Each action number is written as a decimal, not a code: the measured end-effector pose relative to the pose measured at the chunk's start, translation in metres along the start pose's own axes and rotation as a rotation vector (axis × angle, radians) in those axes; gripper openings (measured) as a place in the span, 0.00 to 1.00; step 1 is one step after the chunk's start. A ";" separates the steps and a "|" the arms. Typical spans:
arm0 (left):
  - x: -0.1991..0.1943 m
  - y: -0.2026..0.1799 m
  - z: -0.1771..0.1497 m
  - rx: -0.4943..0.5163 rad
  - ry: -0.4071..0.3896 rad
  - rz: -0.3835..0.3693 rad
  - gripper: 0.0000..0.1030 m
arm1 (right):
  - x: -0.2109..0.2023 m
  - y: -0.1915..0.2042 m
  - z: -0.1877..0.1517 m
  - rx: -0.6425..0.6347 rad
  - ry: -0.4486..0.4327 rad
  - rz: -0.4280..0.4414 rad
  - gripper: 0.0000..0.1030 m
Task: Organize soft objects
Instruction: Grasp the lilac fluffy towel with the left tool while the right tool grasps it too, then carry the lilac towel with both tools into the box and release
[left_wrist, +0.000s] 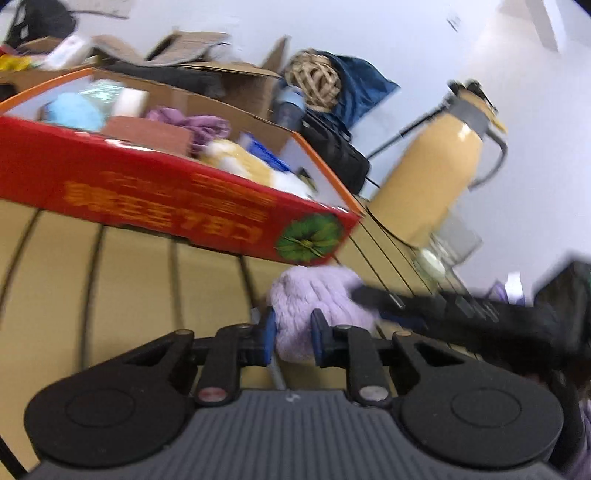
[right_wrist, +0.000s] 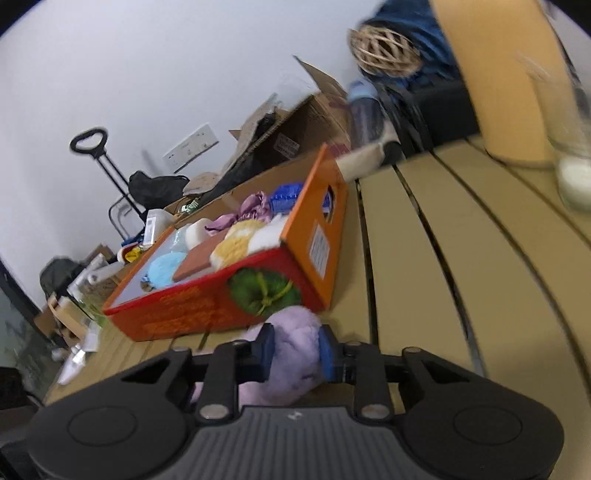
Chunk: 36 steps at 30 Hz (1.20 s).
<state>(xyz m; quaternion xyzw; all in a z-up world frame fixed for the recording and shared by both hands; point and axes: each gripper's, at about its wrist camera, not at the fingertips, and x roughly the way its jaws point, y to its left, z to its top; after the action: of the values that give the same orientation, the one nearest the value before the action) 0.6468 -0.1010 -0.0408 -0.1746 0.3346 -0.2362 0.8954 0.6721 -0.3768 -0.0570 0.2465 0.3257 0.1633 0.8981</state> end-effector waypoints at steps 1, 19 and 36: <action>-0.003 0.007 0.003 -0.026 0.002 -0.012 0.19 | -0.006 0.002 -0.005 0.020 0.009 0.014 0.21; 0.002 0.009 0.003 -0.034 -0.015 0.020 0.18 | -0.004 0.017 -0.029 -0.011 -0.018 -0.012 0.23; -0.028 0.038 0.112 0.070 -0.188 0.171 0.18 | 0.029 0.110 0.050 -0.100 -0.112 0.127 0.24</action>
<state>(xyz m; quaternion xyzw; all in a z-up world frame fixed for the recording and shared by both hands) 0.7163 -0.0366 0.0362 -0.1357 0.2544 -0.1531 0.9452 0.7119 -0.2896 0.0219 0.2301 0.2499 0.2217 0.9140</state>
